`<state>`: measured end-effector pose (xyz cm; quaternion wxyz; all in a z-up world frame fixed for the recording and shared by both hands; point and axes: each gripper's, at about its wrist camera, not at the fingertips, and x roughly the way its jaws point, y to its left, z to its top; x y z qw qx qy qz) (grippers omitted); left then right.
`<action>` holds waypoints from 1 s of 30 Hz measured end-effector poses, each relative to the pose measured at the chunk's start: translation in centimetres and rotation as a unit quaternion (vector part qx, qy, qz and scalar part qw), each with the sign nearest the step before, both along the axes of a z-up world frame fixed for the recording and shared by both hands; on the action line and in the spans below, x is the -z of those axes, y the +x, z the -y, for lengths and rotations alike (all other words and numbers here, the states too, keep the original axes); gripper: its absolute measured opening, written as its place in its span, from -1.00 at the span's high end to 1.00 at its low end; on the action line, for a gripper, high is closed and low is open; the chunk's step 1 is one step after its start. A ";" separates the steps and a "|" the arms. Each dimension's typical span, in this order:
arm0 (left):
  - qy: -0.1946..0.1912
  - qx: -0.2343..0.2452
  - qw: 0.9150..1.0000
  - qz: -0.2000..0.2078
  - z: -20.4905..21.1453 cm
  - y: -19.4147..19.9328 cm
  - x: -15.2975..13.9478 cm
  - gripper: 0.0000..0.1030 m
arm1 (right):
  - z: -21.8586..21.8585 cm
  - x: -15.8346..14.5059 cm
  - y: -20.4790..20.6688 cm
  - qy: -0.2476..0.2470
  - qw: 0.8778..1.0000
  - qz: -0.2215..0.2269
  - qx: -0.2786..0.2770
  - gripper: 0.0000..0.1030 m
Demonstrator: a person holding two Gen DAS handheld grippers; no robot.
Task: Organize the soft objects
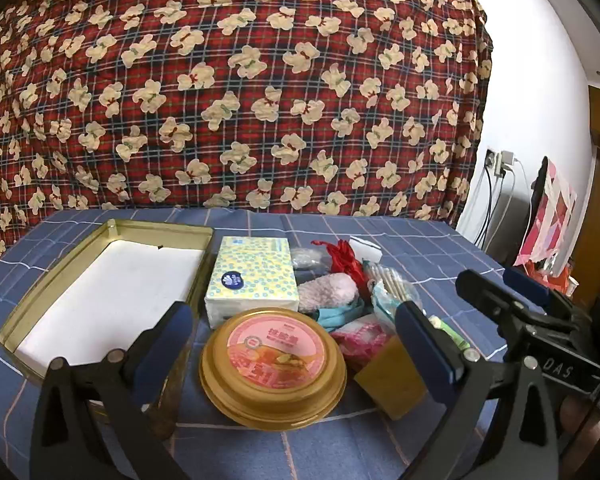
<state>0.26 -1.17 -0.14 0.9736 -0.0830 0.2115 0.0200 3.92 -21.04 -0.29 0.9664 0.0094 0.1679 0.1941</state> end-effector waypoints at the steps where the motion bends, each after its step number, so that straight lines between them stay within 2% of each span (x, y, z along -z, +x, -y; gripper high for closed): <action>1: 0.000 0.000 1.000 0.000 0.0 0.0 0.0 -0.99 | 0.6 0.3 0.2 0.000 1.000 0.000 0.000 -0.99; 30: 0.003 0.002 1.000 -0.001 0.4 -0.1 0.1 -0.99 | 1.0 0.5 0.0 0.005 1.000 -0.011 0.000 -0.99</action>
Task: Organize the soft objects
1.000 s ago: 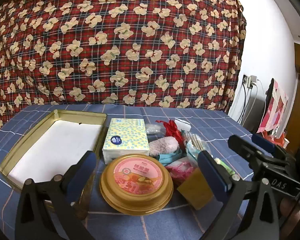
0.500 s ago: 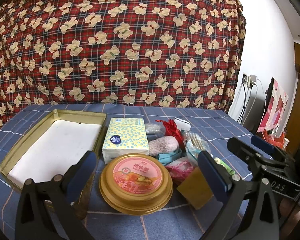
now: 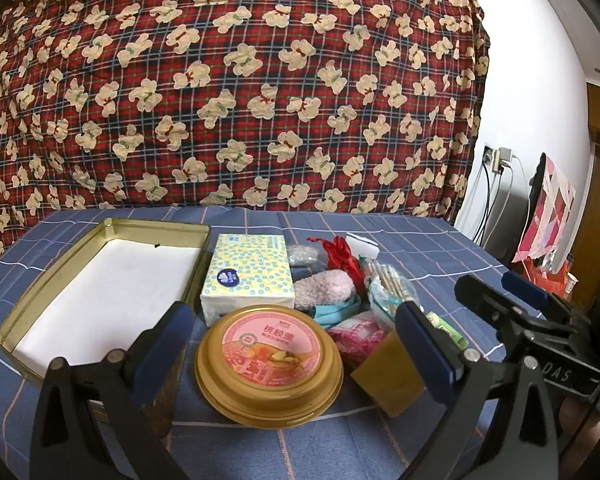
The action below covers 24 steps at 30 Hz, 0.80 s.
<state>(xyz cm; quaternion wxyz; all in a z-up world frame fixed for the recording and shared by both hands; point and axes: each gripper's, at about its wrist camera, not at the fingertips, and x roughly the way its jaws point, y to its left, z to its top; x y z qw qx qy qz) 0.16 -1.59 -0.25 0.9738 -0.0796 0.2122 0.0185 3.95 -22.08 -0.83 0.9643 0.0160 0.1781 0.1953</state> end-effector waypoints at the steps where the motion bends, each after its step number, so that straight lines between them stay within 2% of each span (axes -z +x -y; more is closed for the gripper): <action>1: 0.000 0.000 1.000 0.000 0.1 0.0 0.0 -0.99 | 0.0 0.0 0.0 0.000 1.000 0.000 0.000 -0.99; 24: 0.001 0.001 1.000 -0.001 -0.1 0.1 0.0 -0.99 | 0.1 0.1 0.1 0.000 1.000 -0.005 0.004 -0.99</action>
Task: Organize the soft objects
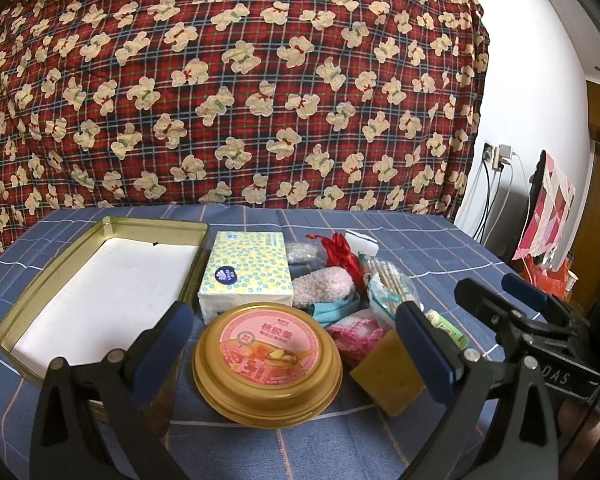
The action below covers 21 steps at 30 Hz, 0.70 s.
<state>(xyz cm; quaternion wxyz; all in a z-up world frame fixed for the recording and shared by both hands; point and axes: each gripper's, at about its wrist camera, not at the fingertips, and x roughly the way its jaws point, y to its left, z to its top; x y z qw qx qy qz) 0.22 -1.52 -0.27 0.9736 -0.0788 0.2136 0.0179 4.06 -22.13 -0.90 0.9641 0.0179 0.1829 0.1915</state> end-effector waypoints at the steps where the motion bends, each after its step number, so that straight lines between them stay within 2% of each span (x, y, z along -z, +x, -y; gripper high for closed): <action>1: 0.000 0.000 1.000 0.000 0.0 0.0 0.0 -0.99 | 0.3 0.4 0.0 0.000 1.000 -0.001 0.001 -0.99; 5: 0.002 0.001 1.000 -0.003 0.8 -0.1 0.5 -0.99 | 0.8 1.3 -0.1 -0.004 1.000 0.002 0.006 -0.99; 13: 0.013 0.014 1.000 -0.009 2.4 -0.4 1.3 -0.99 | 2.5 1.0 0.6 0.001 0.999 -0.002 0.037 -0.99; 17: 0.020 0.022 0.999 -0.017 2.9 0.1 1.5 -0.99 | 2.7 1.2 0.9 -0.011 0.999 -0.003 0.049 -0.99; 21: 0.025 0.030 0.999 -0.020 3.6 -0.1 1.8 -0.99 | 2.5 1.8 0.9 -0.049 0.996 -0.001 0.068 -0.99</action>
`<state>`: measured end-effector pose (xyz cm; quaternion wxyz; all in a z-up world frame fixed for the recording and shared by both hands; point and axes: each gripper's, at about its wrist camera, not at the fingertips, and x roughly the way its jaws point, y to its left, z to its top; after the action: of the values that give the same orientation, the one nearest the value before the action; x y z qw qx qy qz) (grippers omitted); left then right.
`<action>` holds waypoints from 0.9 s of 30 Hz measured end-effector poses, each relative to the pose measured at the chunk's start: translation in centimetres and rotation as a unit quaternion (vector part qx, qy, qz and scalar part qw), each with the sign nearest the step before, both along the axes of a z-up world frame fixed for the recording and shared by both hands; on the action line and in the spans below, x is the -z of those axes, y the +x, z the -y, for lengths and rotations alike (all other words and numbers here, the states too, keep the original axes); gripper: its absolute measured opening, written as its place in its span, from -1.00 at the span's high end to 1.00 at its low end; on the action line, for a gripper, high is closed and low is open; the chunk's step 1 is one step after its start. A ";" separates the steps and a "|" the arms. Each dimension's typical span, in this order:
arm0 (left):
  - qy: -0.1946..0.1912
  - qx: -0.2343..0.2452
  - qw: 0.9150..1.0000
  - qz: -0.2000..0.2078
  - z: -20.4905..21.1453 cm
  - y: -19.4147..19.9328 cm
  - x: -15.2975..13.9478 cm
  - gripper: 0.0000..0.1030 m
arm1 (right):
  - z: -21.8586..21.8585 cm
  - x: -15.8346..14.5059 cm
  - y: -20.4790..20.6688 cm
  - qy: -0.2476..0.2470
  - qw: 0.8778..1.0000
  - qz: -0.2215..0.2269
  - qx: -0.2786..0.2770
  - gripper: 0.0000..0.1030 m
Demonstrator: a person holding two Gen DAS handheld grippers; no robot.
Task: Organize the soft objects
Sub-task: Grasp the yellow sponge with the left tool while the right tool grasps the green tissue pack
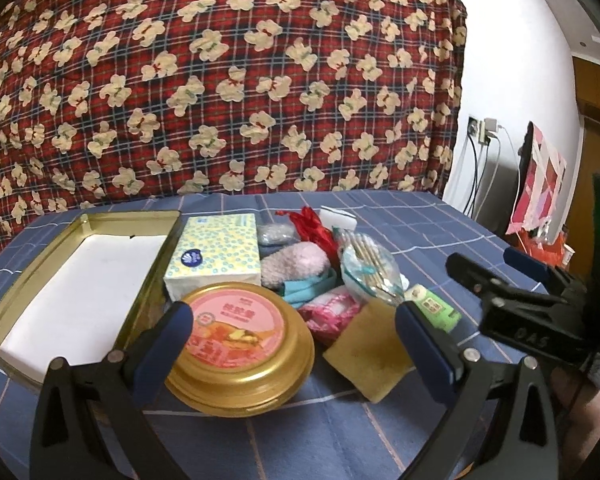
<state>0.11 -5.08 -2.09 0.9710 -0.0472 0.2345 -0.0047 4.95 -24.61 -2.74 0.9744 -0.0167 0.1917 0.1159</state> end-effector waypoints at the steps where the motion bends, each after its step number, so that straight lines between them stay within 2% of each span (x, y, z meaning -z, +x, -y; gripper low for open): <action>1: 0.000 0.004 1.000 0.000 0.2 -0.1 0.0 -0.99 | 0.0 0.2 0.1 -0.006 1.000 -0.001 0.006 -0.99; 13: 0.027 0.031 0.999 -0.013 3.6 0.4 1.0 -0.99 | 1.5 2.3 1.7 -0.021 0.999 -0.038 0.011 -0.98; 17: 0.033 0.035 0.999 -0.015 4.3 0.5 1.3 -0.99 | 1.7 2.9 2.0 -0.017 0.999 -0.050 0.002 -0.80; 27: 0.037 0.037 0.998 -0.020 4.7 0.6 1.7 -0.99 | 0.3 3.7 2.5 -0.057 0.995 -0.074 -0.025 -0.69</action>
<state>0.72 -9.79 -3.81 0.9664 -0.0024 0.2551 -0.0311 7.41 -24.92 -6.46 0.9517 -0.0685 0.2693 0.1302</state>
